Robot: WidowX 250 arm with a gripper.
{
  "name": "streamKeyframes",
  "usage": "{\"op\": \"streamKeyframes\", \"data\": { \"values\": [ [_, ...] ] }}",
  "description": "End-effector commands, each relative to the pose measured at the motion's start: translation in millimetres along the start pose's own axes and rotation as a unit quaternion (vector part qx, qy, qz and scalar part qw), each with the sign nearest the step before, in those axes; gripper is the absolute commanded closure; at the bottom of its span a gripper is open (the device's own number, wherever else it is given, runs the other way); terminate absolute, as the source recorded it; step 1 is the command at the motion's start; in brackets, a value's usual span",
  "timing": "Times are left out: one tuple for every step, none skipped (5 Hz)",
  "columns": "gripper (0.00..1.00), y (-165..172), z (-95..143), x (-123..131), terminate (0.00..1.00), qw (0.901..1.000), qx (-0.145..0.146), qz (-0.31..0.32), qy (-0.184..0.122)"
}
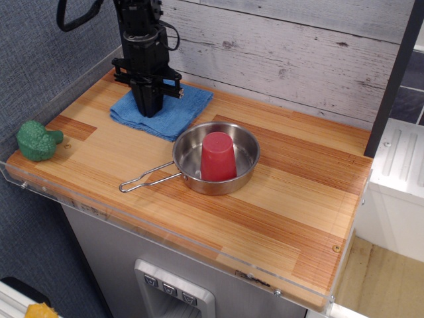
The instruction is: Slide blue cloth upward to the back of the table.
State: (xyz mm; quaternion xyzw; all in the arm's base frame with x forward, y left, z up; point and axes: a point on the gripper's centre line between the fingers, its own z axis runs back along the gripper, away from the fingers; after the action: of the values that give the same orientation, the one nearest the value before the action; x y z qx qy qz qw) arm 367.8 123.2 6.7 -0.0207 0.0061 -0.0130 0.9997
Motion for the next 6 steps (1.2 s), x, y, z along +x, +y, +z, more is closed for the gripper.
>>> {"op": "streamKeyframes", "data": {
  "values": [
    [1.00,-21,-1,2,0.00,0.9999,0.002,-0.012,-0.001],
    [1.00,-19,6,4,0.00,0.9997,0.011,0.001,-0.021],
    [0.00,-18,17,3,0.00,0.9993,0.027,0.003,-0.026],
    [0.00,-21,27,4,0.00,0.9967,0.041,0.013,-0.069],
    [0.00,-23,39,4,0.00,0.9948,0.053,0.010,-0.087],
    [0.00,-22,53,3,0.00,0.9921,0.062,0.012,-0.108]
  ]
}}
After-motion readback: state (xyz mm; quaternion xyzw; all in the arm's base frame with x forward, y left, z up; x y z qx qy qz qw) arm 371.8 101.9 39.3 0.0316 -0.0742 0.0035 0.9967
